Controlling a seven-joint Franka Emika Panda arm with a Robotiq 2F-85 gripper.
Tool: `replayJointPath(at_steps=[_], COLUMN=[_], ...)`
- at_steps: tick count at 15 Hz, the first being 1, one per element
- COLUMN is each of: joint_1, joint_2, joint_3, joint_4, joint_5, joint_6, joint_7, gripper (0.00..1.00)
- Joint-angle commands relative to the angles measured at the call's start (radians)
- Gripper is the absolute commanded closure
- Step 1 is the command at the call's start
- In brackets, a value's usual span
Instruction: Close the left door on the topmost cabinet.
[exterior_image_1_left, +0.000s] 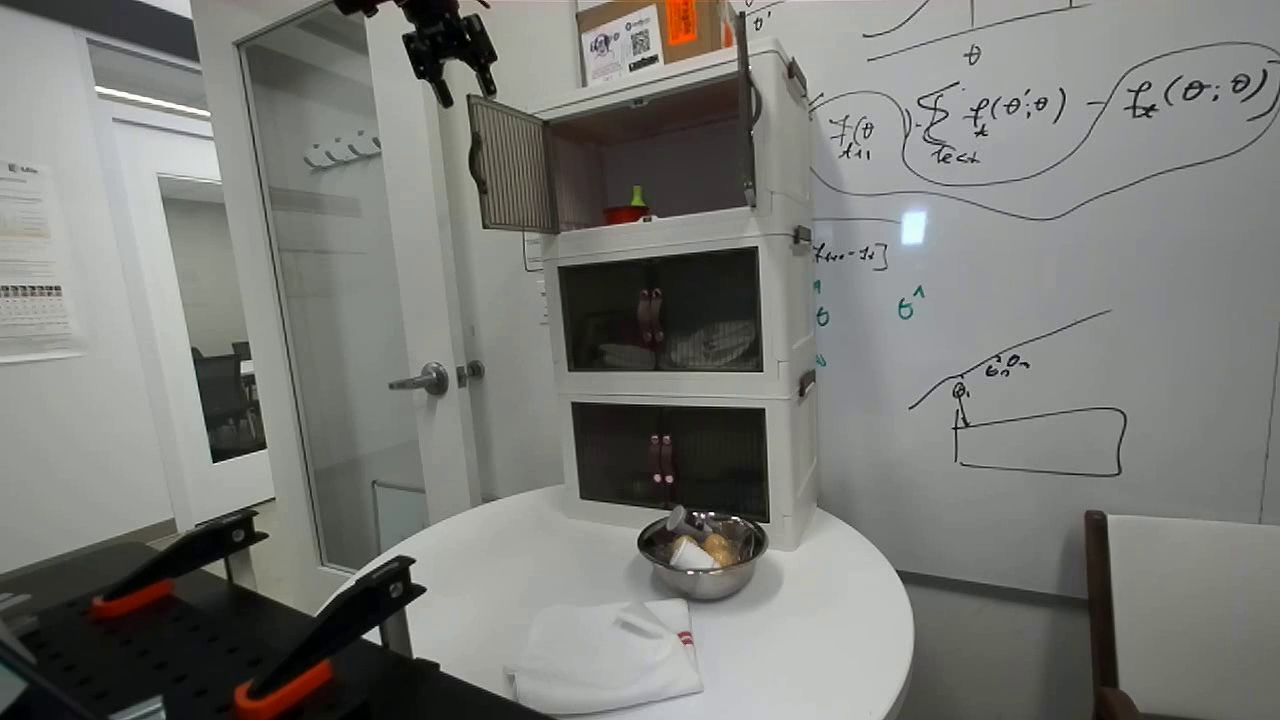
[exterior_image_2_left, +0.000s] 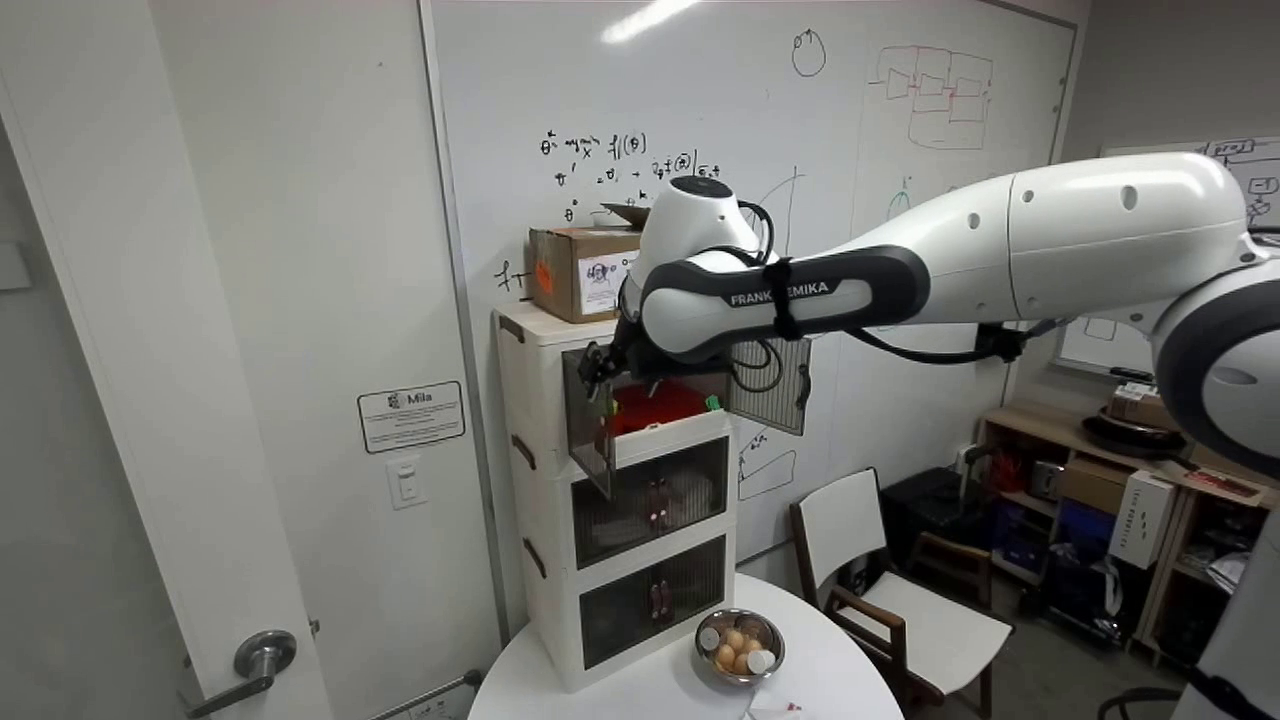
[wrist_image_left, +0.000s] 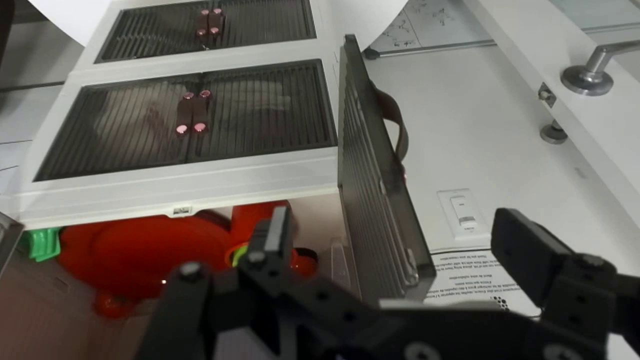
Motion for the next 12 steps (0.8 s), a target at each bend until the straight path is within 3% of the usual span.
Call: replayJointPath(at_steps=[1,8,12], joint_1=[0.036,0.072,0.086], joint_2=[0.057,0.097,0.105], joint_3=[-0.024,-0.059,-0.079], joint_4=[0.078,0.099,0.1], joint_5=[-0.117,-0.507,-0.667], joint_6=[0.033,-0.022,-0.081], joint_7=[0.097,0.329,0.462], gripper=[0.0,0.0,0.0])
